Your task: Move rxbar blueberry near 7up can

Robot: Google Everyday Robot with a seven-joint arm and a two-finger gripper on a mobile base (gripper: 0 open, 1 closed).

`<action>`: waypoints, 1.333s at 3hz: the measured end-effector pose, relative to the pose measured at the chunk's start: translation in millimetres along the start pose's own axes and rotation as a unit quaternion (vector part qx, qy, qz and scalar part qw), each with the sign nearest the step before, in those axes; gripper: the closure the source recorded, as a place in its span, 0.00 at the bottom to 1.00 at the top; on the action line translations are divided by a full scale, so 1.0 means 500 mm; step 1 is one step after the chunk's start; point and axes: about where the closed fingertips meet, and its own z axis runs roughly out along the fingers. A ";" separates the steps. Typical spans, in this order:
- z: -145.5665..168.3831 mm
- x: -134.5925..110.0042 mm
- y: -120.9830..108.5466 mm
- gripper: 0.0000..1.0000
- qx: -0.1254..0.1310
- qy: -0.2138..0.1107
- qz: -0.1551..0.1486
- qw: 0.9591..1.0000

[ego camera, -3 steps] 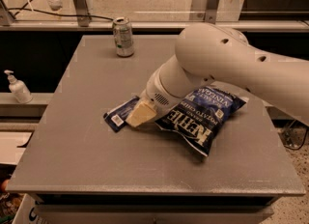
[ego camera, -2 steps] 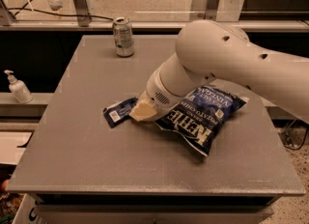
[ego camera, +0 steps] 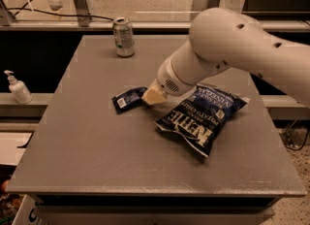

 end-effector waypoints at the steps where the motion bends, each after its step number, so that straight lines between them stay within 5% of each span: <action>1: -0.067 -0.017 -0.110 1.00 0.038 -0.026 0.031 0.998; 3: -0.157 -0.060 -0.267 1.00 0.109 -0.053 0.057 0.991; 4: -0.165 -0.065 -0.274 1.00 0.113 -0.056 0.058 0.990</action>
Offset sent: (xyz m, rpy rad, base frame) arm 0.1209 -0.0980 0.1124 0.0644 -0.1790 -0.2415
